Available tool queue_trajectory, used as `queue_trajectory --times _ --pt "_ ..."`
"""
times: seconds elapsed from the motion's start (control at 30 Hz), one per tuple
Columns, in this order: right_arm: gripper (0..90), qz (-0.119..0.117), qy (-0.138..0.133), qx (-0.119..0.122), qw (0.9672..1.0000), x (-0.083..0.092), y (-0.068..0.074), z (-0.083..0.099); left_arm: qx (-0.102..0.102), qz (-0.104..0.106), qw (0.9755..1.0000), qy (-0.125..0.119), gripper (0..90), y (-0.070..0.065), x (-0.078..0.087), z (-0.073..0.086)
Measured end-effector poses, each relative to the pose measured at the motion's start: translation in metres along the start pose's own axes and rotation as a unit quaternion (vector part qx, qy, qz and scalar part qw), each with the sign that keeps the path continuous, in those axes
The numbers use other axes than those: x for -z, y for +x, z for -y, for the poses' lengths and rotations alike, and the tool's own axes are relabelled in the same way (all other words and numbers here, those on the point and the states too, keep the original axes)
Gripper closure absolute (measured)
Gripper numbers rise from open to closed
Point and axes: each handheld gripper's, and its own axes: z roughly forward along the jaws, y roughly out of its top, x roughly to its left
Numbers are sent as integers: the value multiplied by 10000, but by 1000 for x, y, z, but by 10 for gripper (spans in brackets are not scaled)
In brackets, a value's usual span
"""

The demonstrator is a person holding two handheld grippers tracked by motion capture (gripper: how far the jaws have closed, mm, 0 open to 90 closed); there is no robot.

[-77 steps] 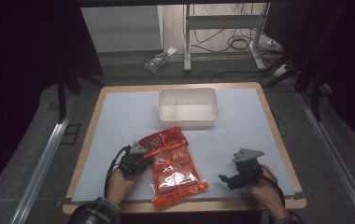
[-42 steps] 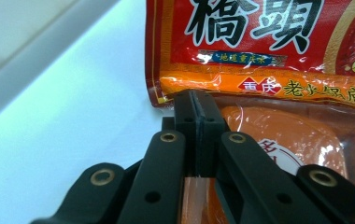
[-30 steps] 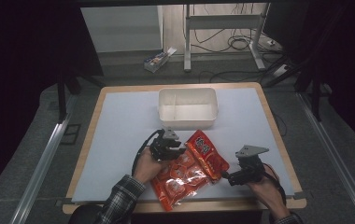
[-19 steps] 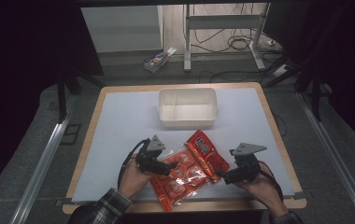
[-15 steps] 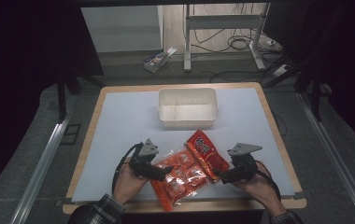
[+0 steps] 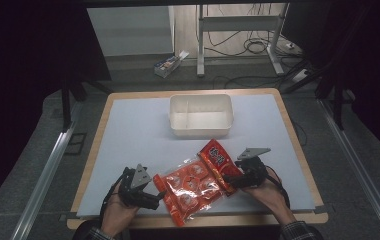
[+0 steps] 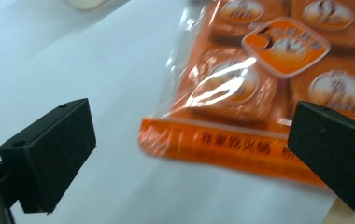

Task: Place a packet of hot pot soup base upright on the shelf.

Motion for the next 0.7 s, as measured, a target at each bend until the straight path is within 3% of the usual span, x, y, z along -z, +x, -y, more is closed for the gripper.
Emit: queue_trajectory --times 0.03,0.2,0.4,0.53,0.7 --pt "307 -25 60 1 10000 -6 -1 -4 3 -65 10000 34 9 1 0 2" --pt "394 -170 109 -55 9998 -17 -4 -13 75 -157 9998 95 12 6 1 7" --pt "682 -334 462 -53 9984 -33 -3 -24 -4 -183 9998 110 12 4 1 7" --pt "879 -569 595 -88 9966 -35 -1 -31 -58 -232 9996 147 13 4 0 8" --pt "890 -456 613 234 9968 -30 8 -41 -5 -260 9996 127 13 5 0 9"
